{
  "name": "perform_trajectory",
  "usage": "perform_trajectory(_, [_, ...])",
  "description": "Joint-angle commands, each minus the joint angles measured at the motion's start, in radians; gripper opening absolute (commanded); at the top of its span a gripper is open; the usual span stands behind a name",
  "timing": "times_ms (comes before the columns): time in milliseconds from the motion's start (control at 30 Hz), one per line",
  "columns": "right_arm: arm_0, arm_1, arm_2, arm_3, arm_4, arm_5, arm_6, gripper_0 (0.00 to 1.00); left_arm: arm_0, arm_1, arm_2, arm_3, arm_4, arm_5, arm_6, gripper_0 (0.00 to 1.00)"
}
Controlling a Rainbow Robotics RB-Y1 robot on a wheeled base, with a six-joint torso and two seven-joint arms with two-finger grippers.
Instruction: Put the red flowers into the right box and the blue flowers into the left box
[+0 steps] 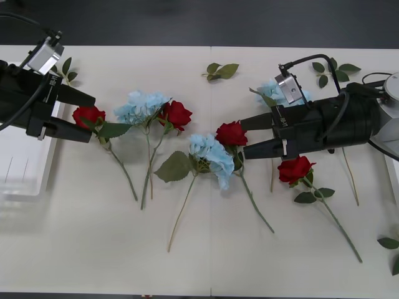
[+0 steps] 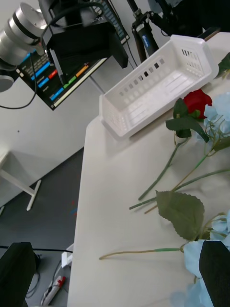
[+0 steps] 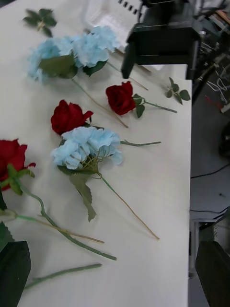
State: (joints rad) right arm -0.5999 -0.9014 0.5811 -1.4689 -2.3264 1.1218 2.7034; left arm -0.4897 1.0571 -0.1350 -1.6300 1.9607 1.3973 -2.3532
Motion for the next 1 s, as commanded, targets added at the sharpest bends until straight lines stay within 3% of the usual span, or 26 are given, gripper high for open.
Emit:
perform_trajectory(33, [-0.081,-0.056,-0.032,-0.007,0.104,0.053,-0.086,1.00,0.065,0.044,0.000,-0.083,-0.082,-0.078,0.227,1.00])
perform_trajectory(267, [-0.132,-0.109,-0.119,-0.007,0.401,0.247,-0.639,1.00,0.149,0.041,0.011,-0.165,-0.330,-0.216,0.572,1.00])
perform_trajectory(467, [-0.156,-0.165,-0.130,-0.007,0.619,0.382,-1.008,1.00,0.157,0.006,0.011,-0.165,-0.554,-0.219,0.904,1.00])
perform_trajectory(733, [-0.153,-0.231,-0.132,0.012,0.895,0.455,-1.134,1.00,0.132,-0.034,-0.054,-0.165,-0.813,-0.216,1.252,1.00])
perform_trajectory(1000, [-0.110,-0.231,-0.129,0.098,1.044,0.362,-1.122,1.00,0.005,-0.042,-0.244,-0.099,-0.984,-0.216,1.529,1.00])
